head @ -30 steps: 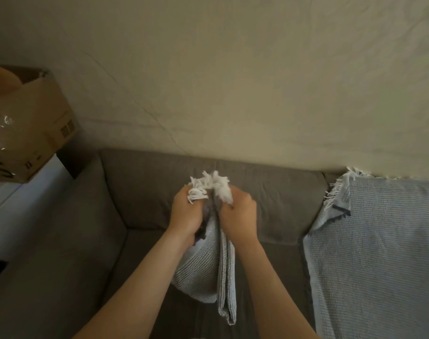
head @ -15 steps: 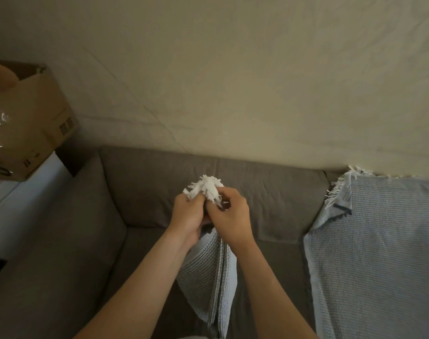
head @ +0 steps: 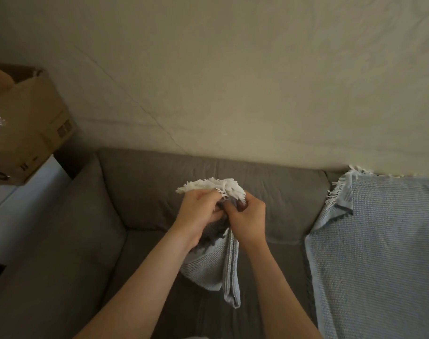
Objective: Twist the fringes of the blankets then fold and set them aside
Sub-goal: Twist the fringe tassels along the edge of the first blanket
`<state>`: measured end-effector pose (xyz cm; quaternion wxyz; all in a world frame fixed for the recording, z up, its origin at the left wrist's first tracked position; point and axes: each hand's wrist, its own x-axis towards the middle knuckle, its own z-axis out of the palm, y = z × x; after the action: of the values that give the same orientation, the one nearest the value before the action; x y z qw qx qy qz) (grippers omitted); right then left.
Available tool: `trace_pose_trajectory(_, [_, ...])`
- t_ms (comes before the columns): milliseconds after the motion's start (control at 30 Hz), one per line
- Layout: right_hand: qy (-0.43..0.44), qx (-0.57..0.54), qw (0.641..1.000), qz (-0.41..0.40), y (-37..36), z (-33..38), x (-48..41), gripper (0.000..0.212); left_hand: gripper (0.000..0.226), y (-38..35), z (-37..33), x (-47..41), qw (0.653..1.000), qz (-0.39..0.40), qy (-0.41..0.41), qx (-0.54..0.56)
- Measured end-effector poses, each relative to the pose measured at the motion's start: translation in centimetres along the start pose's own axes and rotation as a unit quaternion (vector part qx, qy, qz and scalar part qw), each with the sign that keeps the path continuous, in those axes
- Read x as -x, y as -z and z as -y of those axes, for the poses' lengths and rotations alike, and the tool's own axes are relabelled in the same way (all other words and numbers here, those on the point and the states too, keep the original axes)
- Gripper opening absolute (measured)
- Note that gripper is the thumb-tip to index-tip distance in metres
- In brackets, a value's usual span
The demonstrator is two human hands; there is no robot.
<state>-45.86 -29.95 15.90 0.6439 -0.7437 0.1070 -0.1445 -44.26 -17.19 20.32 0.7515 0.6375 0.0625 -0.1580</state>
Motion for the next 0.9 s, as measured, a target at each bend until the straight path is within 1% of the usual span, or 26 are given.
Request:
trace_pose_trajectory(100, [-0.015, -0.040, 0.999, -0.010, 0.6, -0.1, -0.6, 0.015, 0.019, 1.2, 0.3, -1.0, 0.994, -0.036, -0.031, -0.102])
trace_pose_trajectory(133, [-0.019, -0.058, 0.998, -0.007, 0.8, 0.1, -0.8, 0.017, 0.022, 1.8, 0.4, -1.3, 0.988, -0.049, -0.046, -0.138])
trace_pose_trajectory(167, [-0.019, -0.069, 0.997, 0.001, 1.0, 0.2, -1.1, 0.021, 0.034, 2.5, 0.7, -1.7, 0.977, -0.056, -0.073, -0.191])
trace_pose_trajectory(200, [-0.011, -0.074, 0.997, 0.012, 1.1, 0.5, -1.4, 0.024, 0.052, 3.1, 1.0, -2.1, 0.960, -0.047, -0.105, -0.256])
trace_pose_trajectory(267, [0.015, -0.071, 0.996, 0.047, 1.3, 1.3, -2.1, 0.029, 0.089, 4.2, 1.5, -3.1, 0.913, 0.001, -0.162, -0.374])
trace_pose_trajectory(333, [0.040, -0.067, 0.993, 0.087, 1.6, 2.2, -2.8, 0.031, 0.106, 4.8, 1.6, -4.0, 0.849, 0.055, -0.184, -0.493])
trace_pose_trajectory(367, [0.048, -0.072, 0.991, 0.102, 1.7, 2.5, -3.1, 0.031, 0.112, 5.0, 1.7, -4.4, 0.818, 0.082, -0.173, -0.543])
trace_pose_trajectory(400, [0.052, -0.079, 0.989, 0.114, 1.8, 2.8, -3.3, 0.030, 0.120, 5.0, 1.8, -4.5, 0.801, 0.104, -0.157, -0.569])
trace_pose_trajectory(433, [0.054, -0.086, 0.987, 0.124, 1.8, 3.1, -3.5, 0.029, 0.126, 5.0, 1.9, -4.7, 0.798, 0.120, -0.141, -0.574])
trace_pose_trajectory(500, [0.055, -0.089, 0.984, 0.146, 1.9, 3.5, -3.6, 0.033, 0.131, 5.0, 2.8, -5.3, 0.806, 0.137, -0.135, -0.560])
trace_pose_trajectory(567, [0.061, -0.071, 0.983, 0.158, 1.8, 3.5, -3.9, 0.033, 0.130, 5.0, 3.9, -5.6, 0.829, 0.126, -0.145, -0.525])
trace_pose_trajectory(600, [0.066, -0.060, 0.984, 0.157, 1.7, 3.3, -4.0, 0.031, 0.129, 4.9, 4.3, -5.6, 0.850, 0.119, -0.153, -0.490])
trace_pose_trajectory(667, [0.070, -0.044, 0.986, 0.143, 1.5, 2.8, -4.2, 0.026, 0.113, 4.5, 4.8, -5.0, 0.888, 0.121, -0.161, -0.413])
trace_pose_trajectory(700, [0.072, -0.036, 0.988, 0.133, 1.5, 2.7, -4.3, 0.024, 0.100, 4.4, 5.0, -4.6, 0.895, 0.117, -0.162, -0.400])
trace_pose_trajectory(733, [0.075, -0.031, 0.989, 0.121, 1.6, 2.6, -4.3, 0.023, 0.085, 4.3, 5.2, -4.4, 0.893, 0.106, -0.166, -0.404])
trace_pose_trajectory(800, [0.088, -0.029, 0.992, 0.089, 2.0, 2.9, -4.1, 0.031, 0.048, 4.3, 5.6, -4.4, 0.883, 0.076, -0.171, -0.430])
trace_pose_trajectory(833, [0.094, -0.031, 0.992, 0.073, 2.2, 3.1, -4.0, 0.036, 0.036, 4.4, 5.8, -4.5, 0.878, 0.061, -0.171, -0.442])
trace_pose_trajectory(900, [0.103, -0.033, 0.992, 0.057, 2.4, 3.2, -3.7, 0.041, 0.033, 4.8, 6.2, -4.9, 0.876, 0.041, -0.164, -0.451])
